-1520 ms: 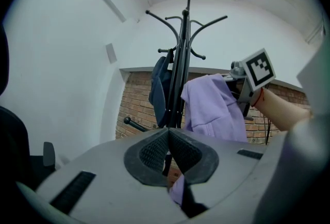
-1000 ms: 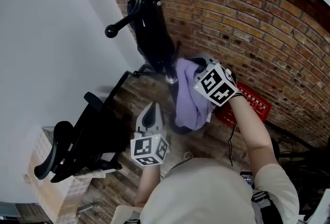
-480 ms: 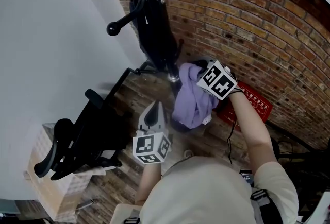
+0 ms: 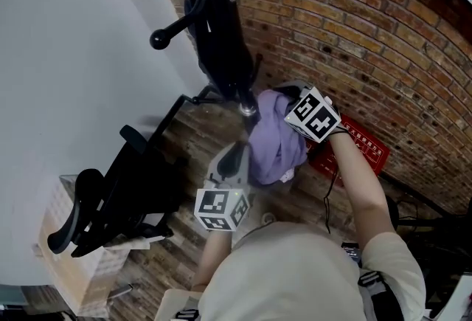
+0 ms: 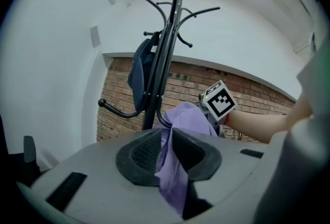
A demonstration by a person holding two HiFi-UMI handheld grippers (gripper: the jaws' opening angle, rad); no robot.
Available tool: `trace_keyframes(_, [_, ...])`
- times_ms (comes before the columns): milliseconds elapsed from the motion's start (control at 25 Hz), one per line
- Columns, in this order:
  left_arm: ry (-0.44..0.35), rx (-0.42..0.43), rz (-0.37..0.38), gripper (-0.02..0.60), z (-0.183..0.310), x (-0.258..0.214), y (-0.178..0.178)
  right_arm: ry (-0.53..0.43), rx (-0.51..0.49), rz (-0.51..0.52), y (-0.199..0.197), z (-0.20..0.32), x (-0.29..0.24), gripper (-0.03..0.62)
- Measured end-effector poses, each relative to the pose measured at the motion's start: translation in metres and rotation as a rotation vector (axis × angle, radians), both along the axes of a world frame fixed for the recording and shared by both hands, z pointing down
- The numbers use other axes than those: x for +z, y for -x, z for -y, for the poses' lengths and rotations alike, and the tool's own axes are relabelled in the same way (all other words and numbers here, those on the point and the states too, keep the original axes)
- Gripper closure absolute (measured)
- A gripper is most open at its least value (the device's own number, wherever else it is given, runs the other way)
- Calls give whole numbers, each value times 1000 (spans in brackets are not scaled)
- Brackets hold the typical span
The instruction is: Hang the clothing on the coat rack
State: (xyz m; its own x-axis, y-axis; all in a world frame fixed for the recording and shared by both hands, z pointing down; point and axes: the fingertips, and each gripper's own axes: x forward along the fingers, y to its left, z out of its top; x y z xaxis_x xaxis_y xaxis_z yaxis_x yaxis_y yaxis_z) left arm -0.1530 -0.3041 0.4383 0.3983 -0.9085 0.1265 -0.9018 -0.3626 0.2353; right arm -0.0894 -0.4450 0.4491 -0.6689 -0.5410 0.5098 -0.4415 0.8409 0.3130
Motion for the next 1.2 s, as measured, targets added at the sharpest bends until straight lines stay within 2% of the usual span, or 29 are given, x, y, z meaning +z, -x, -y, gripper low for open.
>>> trace_keyframes(80, [17, 60, 3, 430, 0, 4, -10, -4, 2, -3, 0, 0, -1, 548])
trace_keyframes(200, [21, 149, 9, 330, 0, 6, -24, -7, 9, -8, -1, 0, -1, 548])
trace_keyframes(280, [-4, 224, -8, 275, -4, 1, -36, -11, 12, -9, -2, 0, -2, 548])
trace_keyframes(360, [-29, 295, -32, 248, -9, -7, -49, -18, 12, -7, -1, 1, -3, 548])
trace_keyframes(440, [-17, 328, -16, 231, -9, -4, -59, -22, 14, -5, 0, 0, -3, 549])
trace_keyframes(600, [61, 275, 116, 198, 8, 30, -66, -15, 33, 4, -2, 0, -4, 551])
trace_keyframes(680, [96, 266, 133, 189, 13, 43, -72, -12, 41, 6, -3, -1, -4, 551])
trace_keyframes(840, [145, 279, 89, 193, 19, 57, -88, -15, 47, 16, -5, -2, -5, 553])
trace_keyframes(880, [144, 278, 92, 216, 20, 57, -89, -15, 51, 18, -6, -2, -5, 553])
trace_keyframes(920, [139, 277, 99, 363, 20, 57, -88, -16, 54, 19, -7, -2, -5, 553])
trace_keyframes(960, [133, 277, 109, 454, 19, 55, -87, -17, 57, 18, -8, -2, -5, 553])
trace_keyframes(1000, [129, 280, 118, 514, 18, 54, -86, -19, 60, 17, -9, -2, -5, 553])
trace_keyframes(1200, [117, 296, 146, 541, 6, 43, -75, -28, 83, 29, -20, -1, -9, 553])
